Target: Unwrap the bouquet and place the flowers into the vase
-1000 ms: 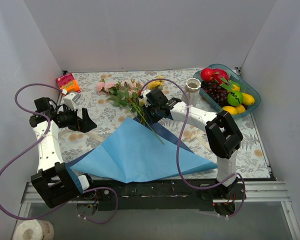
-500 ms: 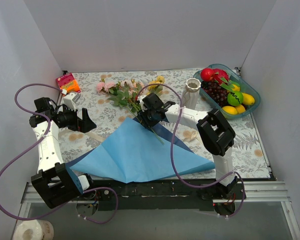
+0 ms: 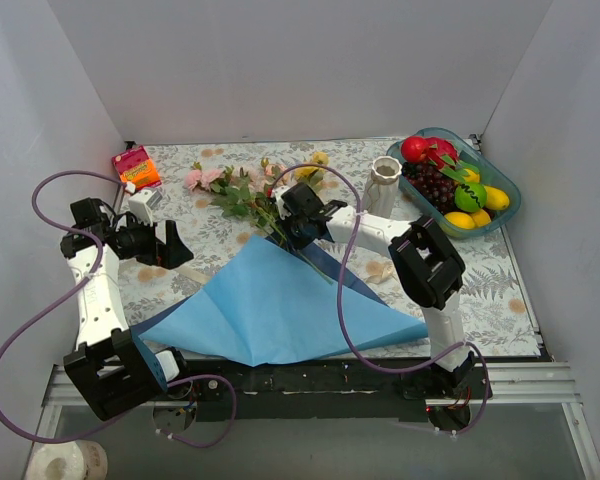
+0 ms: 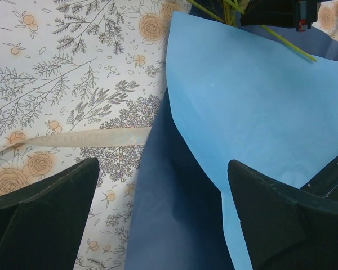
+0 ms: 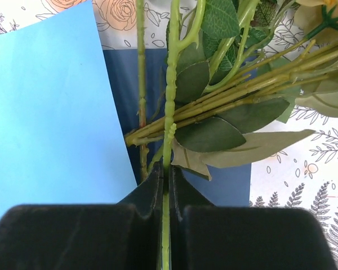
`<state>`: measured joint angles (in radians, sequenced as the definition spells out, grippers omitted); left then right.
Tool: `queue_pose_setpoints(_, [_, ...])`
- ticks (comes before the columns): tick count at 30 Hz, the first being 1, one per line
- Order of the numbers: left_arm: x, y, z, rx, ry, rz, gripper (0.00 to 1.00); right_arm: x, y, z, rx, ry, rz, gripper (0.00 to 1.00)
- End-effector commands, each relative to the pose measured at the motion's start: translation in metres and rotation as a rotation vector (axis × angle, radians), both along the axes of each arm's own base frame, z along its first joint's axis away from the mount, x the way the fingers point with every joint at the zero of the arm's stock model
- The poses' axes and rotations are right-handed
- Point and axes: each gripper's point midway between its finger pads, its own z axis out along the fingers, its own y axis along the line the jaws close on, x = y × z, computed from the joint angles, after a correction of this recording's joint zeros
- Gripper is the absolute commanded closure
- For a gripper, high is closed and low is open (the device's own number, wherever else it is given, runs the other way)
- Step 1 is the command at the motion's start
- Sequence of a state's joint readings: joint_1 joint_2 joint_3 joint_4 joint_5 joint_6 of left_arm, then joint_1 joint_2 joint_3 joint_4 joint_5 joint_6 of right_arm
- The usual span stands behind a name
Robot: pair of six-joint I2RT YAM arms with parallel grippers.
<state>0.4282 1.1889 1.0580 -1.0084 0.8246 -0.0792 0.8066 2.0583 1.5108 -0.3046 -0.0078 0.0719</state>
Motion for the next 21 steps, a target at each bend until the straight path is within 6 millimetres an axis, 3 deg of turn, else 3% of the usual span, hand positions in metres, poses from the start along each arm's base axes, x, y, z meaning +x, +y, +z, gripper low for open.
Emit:
queue_pose_setpoints(1, [0.0, 0.0, 0.007, 0.028, -0.052, -0.011, 0.02, 0.01, 0.013, 0.043, 0.084, -0.088, 0.014, 0.99])
queue_pose_setpoints(12, [0.003, -0.002, 0.018, 0.009, -0.066, -0.014, 0.02, 0.013, 0.022, 0.149, 0.238, -0.226, 0.026, 0.99])
queue_pose_setpoints(16, [0.004, -0.001, 0.02, 0.013, -0.07, -0.012, 0.02, 0.022, 0.016, 0.207, 0.299, -0.361, 0.001, 0.99])
queue_pose_setpoints(20, [0.005, -0.001, 0.02, 0.013, -0.067, -0.01, 0.02, 0.045, -0.001, 0.278, 0.342, -0.547, -0.045, 0.99])
queue_pose_setpoints(21, [0.005, 0.0, 0.02, 0.011, -0.067, -0.008, 0.02, 0.053, -0.006, 0.305, 0.38, -0.618, -0.075, 0.99])
